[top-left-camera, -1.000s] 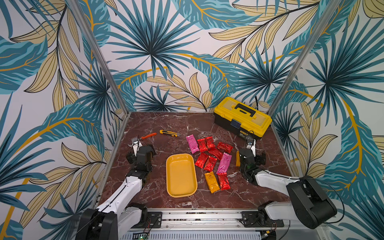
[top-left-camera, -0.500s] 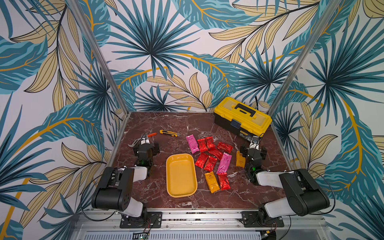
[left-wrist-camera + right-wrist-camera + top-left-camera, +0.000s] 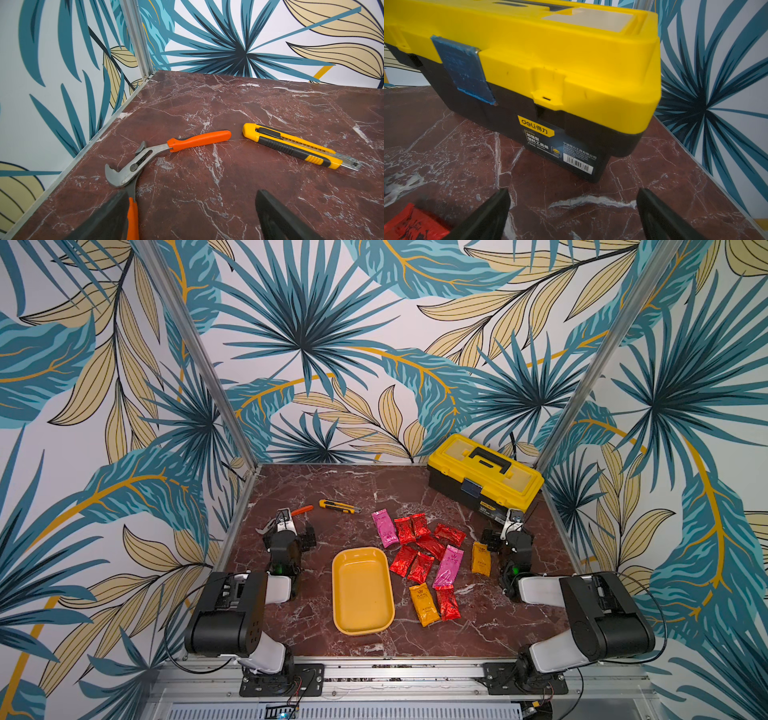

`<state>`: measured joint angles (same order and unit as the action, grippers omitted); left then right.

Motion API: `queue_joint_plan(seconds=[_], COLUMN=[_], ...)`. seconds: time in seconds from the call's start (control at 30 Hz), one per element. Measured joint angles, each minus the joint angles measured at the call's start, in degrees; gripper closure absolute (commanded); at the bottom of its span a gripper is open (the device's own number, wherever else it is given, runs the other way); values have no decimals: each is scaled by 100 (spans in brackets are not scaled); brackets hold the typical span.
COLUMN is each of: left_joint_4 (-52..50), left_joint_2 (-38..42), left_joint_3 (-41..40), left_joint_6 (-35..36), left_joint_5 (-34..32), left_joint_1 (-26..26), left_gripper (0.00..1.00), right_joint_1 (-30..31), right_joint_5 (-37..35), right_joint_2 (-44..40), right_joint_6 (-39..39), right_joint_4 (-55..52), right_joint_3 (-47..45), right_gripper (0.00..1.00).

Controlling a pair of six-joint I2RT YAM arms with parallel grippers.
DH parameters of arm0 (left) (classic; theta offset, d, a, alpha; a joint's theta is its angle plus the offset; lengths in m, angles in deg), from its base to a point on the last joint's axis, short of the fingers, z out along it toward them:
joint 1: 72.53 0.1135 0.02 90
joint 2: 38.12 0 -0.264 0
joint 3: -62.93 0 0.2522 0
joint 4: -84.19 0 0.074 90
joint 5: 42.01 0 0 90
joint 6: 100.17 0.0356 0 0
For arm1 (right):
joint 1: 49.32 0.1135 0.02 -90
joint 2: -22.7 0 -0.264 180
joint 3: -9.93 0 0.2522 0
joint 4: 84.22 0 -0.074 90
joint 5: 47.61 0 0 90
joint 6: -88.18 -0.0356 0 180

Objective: Take the tea bags out of the storage box
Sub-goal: Reset both arms

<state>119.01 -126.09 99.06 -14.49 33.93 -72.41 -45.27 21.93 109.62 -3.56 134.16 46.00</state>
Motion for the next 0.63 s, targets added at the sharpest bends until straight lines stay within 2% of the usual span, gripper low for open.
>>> queue_joint_plan(seconds=[0.63], left_joint_4=[0], left_joint_2=[0], left_joint_3=[0], left_joint_6=[0], left_joint_5=[2], left_joint_1=[0], left_gripper=[0], right_joint_1=[0], right_joint_5=[131], right_joint_2=[0], right_joint_6=[-44], right_joint_4=[-142], right_joint_3=[0], right_gripper=[0])
